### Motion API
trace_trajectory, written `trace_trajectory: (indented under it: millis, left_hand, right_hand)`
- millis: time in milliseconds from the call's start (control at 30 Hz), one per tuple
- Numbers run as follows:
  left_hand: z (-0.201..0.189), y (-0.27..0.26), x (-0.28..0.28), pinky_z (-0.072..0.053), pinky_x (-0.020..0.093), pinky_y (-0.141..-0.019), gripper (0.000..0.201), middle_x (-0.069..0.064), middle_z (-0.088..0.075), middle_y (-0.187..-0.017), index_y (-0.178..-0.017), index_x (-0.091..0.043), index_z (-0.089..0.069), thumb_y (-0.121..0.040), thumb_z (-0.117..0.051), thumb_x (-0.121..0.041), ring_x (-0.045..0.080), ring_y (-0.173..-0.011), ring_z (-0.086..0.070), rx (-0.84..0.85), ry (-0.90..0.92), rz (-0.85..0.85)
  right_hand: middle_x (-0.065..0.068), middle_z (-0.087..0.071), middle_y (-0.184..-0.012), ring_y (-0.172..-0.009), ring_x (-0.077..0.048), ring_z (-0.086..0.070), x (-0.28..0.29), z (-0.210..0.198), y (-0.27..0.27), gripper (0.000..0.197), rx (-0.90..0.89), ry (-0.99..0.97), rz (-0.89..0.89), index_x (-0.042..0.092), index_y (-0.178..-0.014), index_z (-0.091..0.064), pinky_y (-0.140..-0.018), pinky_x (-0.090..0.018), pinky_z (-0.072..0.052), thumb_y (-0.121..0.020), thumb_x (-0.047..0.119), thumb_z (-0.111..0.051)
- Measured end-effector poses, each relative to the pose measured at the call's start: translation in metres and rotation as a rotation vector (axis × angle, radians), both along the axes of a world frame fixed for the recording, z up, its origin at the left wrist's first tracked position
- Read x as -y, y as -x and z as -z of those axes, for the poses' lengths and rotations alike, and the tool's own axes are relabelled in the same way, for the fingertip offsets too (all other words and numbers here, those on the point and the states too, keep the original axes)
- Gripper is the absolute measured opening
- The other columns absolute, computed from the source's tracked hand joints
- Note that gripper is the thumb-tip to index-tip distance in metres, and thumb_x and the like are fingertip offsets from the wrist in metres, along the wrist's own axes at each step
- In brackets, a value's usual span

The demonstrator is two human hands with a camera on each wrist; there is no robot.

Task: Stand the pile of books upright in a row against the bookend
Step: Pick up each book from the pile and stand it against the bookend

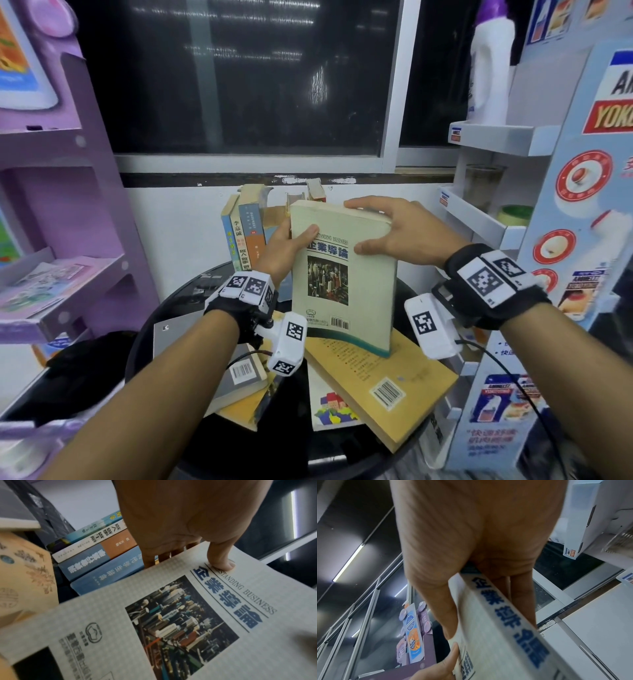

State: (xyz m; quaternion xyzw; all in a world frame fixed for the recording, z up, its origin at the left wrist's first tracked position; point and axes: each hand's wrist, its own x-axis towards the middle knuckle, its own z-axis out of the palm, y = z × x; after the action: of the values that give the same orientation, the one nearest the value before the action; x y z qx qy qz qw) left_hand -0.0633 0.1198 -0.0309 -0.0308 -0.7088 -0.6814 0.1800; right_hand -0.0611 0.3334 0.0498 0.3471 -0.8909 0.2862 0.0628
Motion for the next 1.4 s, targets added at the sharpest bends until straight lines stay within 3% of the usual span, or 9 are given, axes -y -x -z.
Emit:
trace_trajectory:
  millis: [233,367,533,700,900,1067,1200,1333,1400]
  left_hand:
    - [-0.001,-0.001,0.000,-0.052,0.026,-0.079,0.038,-0.008,-0.067,-0.105,-0.130,-0.017,-0.050,-0.095,-0.055,-0.031,0.002,-0.090,-0.065,0.008,0.073,-0.025]
    - [-0.007,-0.004,0.001,-0.050,0.017,-0.071,0.033,-0.010,-0.066,-0.102,-0.127,-0.017,-0.050,-0.095,-0.056,-0.026,-0.002,-0.087,-0.064,0.012,0.115,-0.022]
    - [-0.017,-0.001,0.012,-0.047,0.030,-0.096,0.042,0.003,-0.062,-0.121,-0.130,-0.012,-0.050,-0.090,-0.063,-0.016,0.017,-0.113,-0.058,-0.025,0.132,-0.090]
    - [-0.024,0.011,0.016,-0.040,0.039,-0.107,0.043,-0.001,-0.054,-0.130,-0.130,-0.019,-0.053,-0.088,-0.065,-0.019,0.013,-0.123,-0.048,-0.057,0.315,-0.182]
    - [-0.035,0.030,0.009,-0.034,0.025,-0.099,0.047,0.001,-0.046,-0.139,-0.134,-0.020,-0.050,-0.089,-0.064,-0.021,0.007,-0.115,-0.046,-0.057,0.520,-0.245]
    - [-0.038,0.049,0.008,-0.032,0.050,-0.112,0.061,-0.001,-0.046,-0.140,-0.131,-0.033,-0.050,-0.072,-0.061,-0.047,0.018,-0.122,-0.052,-0.011,0.665,-0.276]
    - [-0.040,0.068,0.016,-0.031,0.042,-0.112,0.057,0.002,-0.042,-0.145,-0.137,-0.028,-0.047,-0.085,-0.067,-0.033,0.021,-0.133,-0.038,0.008,0.782,-0.316]
    - [-0.044,0.083,0.025,-0.027,0.040,-0.111,0.062,0.002,-0.037,-0.148,-0.142,-0.029,-0.042,-0.085,-0.069,-0.032,0.020,-0.138,-0.031,-0.023,0.821,-0.278]
    - [-0.046,0.091,0.029,-0.025,0.038,-0.112,0.064,0.001,-0.035,-0.150,-0.143,-0.030,-0.040,-0.085,-0.068,-0.033,0.019,-0.139,-0.029,-0.031,0.826,-0.253]
  right_hand:
    - [0.002,-0.050,-0.134,-0.108,-0.017,-0.052,0.000,-0.001,-0.003,0.069,0.032,-0.004,0.019,0.032,-0.141,-0.042,-0.073,-0.022,-0.049,-0.082,0.022,-0.074]
    - [0.003,-0.053,-0.135,-0.107,-0.011,-0.050,-0.002,0.003,-0.002,0.064,-0.014,0.043,0.027,0.031,-0.140,-0.046,-0.081,-0.021,-0.043,-0.083,0.022,-0.074]
    - [0.002,-0.056,-0.132,-0.109,-0.015,-0.054,-0.006,0.009,0.001,0.060,0.021,0.175,0.088,0.029,-0.135,-0.053,-0.079,-0.020,-0.046,-0.080,0.025,-0.075]
    - [0.003,-0.059,-0.124,-0.101,-0.013,-0.058,-0.011,0.002,0.004,0.058,0.042,0.203,0.131,0.027,-0.133,-0.055,-0.065,-0.014,-0.048,-0.079,0.024,-0.077]
    - [0.000,-0.061,-0.120,-0.101,-0.017,-0.060,-0.021,-0.012,0.008,0.056,0.000,0.148,0.197,0.027,-0.131,-0.057,-0.078,-0.031,-0.055,-0.078,0.027,-0.077]
    - [0.001,-0.064,-0.115,-0.090,-0.015,-0.063,-0.023,-0.016,0.016,0.055,0.007,0.166,0.270,0.025,-0.130,-0.057,-0.074,-0.033,-0.057,-0.079,0.025,-0.077]
    - [0.001,-0.065,-0.111,-0.086,-0.015,-0.063,-0.017,-0.019,0.030,0.056,0.024,0.177,0.303,0.024,-0.132,-0.055,-0.070,-0.032,-0.057,-0.080,0.024,-0.076]
    - [-0.003,-0.065,-0.115,-0.089,-0.019,-0.065,-0.006,-0.026,0.048,0.056,0.018,0.196,0.336,0.023,-0.132,-0.054,-0.069,-0.035,-0.059,-0.080,0.025,-0.076]
    - [-0.004,-0.066,-0.114,-0.090,-0.018,-0.065,0.000,-0.029,0.059,0.054,-0.005,0.207,0.347,0.022,-0.131,-0.056,-0.064,-0.029,-0.056,-0.081,0.025,-0.075]
